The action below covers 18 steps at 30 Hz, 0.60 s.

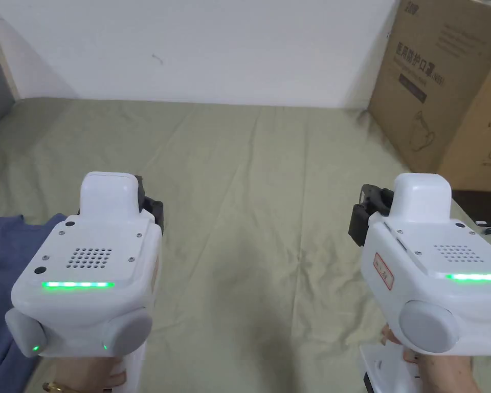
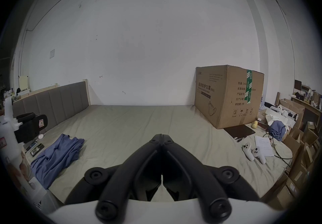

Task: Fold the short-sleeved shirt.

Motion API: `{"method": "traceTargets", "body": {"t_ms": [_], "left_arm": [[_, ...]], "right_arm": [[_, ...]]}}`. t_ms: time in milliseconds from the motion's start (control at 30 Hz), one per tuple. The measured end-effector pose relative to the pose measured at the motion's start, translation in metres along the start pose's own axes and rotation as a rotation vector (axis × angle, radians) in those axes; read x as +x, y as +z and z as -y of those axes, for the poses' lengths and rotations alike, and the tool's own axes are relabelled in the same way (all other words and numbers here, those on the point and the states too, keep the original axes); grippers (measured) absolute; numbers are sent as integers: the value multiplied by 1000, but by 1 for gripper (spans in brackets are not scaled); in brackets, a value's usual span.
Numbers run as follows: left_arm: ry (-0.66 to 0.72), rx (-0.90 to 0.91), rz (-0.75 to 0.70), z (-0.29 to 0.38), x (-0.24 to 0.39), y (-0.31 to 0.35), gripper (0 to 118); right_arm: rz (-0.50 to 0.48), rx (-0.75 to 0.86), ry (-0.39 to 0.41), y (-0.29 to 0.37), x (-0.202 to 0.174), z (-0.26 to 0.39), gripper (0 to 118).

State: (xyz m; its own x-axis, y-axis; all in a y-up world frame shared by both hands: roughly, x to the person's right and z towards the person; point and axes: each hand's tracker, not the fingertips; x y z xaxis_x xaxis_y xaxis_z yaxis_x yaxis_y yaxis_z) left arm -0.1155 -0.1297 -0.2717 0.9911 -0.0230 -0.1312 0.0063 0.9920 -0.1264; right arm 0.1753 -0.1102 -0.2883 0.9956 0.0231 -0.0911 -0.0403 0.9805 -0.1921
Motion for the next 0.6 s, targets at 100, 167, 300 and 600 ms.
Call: {"method": "traceTargets", "body": {"t_ms": [100,167,300,600], "left_arm": [[-1,0,1,0,0,0,0],[1,-1,6,0,0,-1,0],[2,-20,42,-1,-3,-3,101],[-77,-4,14,-9,0,-7,118]], "right_arm": [[-4,2,-2,1,-1,-1,0],[-4,4,6,0,-2,0,0],[-7,-24,-19,-3,0,-2,103],[39,-48,65,-15,5,-7,118]]}}
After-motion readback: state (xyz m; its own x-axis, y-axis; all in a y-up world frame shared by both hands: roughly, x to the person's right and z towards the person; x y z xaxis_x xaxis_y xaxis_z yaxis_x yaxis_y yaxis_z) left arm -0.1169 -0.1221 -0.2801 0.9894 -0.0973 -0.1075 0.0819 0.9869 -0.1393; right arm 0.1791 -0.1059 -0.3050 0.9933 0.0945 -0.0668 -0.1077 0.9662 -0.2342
